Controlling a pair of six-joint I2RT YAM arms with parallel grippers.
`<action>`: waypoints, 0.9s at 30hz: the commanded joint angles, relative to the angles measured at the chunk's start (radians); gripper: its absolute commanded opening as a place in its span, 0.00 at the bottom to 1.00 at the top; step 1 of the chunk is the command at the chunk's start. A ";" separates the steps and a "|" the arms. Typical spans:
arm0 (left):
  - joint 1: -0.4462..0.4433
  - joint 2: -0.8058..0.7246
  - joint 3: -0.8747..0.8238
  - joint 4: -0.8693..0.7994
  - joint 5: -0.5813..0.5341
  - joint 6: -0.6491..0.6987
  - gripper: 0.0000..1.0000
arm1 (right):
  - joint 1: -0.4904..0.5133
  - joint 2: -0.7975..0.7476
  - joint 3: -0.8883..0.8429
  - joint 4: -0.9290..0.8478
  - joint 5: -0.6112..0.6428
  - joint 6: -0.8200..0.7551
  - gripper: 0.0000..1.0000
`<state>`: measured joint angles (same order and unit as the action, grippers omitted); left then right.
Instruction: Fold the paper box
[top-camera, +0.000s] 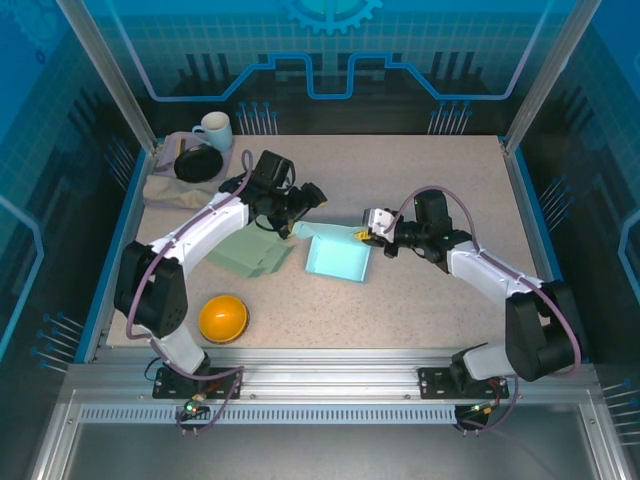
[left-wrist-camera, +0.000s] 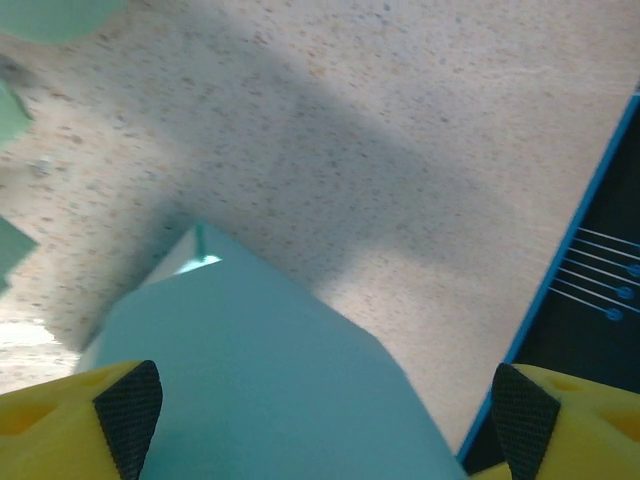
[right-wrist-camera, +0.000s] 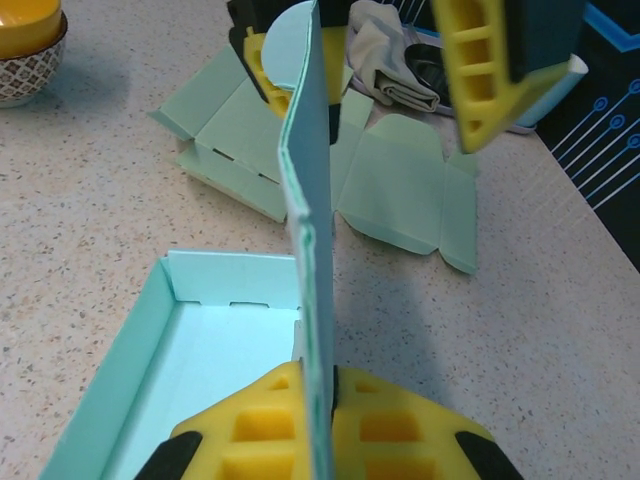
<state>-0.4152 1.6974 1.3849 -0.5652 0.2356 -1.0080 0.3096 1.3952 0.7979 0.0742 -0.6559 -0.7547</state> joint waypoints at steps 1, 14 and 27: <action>0.001 0.024 0.044 -0.123 -0.082 0.087 0.89 | 0.014 0.003 -0.013 0.056 0.019 0.029 0.00; 0.000 0.106 0.202 -0.146 -0.071 0.142 0.88 | 0.023 0.016 -0.002 0.004 0.026 -0.015 0.00; 0.048 0.105 0.105 -0.062 -0.025 0.176 0.88 | 0.017 0.041 0.020 -0.005 0.006 -0.003 0.00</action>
<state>-0.3573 1.7908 1.5089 -0.6716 0.1303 -0.8112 0.3145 1.4227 0.7982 0.0788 -0.6315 -0.7593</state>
